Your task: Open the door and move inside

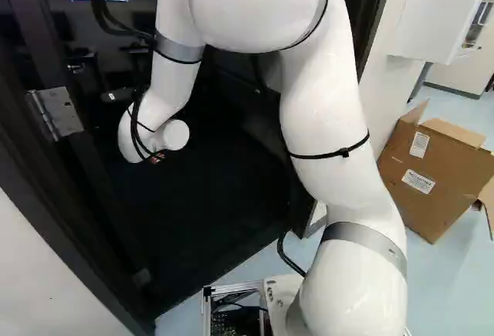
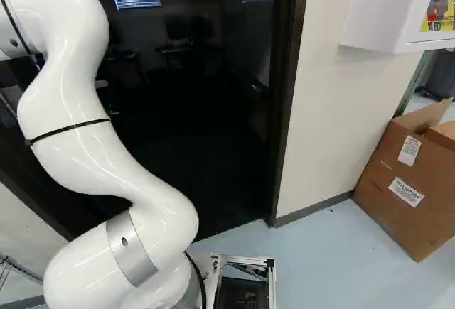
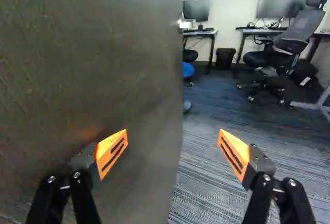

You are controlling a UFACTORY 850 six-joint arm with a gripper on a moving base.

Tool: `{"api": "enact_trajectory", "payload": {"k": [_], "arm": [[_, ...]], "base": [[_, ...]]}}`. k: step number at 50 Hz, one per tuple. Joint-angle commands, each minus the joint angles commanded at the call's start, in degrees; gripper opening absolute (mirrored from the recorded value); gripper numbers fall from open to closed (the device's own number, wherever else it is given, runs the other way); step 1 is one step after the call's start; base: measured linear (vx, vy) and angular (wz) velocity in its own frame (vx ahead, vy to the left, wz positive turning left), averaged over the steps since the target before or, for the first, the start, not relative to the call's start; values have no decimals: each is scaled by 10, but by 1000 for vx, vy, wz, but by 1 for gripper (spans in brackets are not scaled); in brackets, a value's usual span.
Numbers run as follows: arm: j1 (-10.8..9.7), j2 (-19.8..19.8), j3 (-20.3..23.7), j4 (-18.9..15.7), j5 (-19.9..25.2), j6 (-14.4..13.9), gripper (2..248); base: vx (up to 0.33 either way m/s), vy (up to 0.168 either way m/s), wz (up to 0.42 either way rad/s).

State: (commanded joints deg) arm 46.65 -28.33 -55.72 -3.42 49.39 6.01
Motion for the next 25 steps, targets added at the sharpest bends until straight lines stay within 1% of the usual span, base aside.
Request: {"api": "enact_trajectory", "payload": {"k": [15,25], "arm": [[0,1,1,0,0,0,247],[-8,15,19,0,0,0,247]], "base": [[0,0,0],[0,0,0]]}}
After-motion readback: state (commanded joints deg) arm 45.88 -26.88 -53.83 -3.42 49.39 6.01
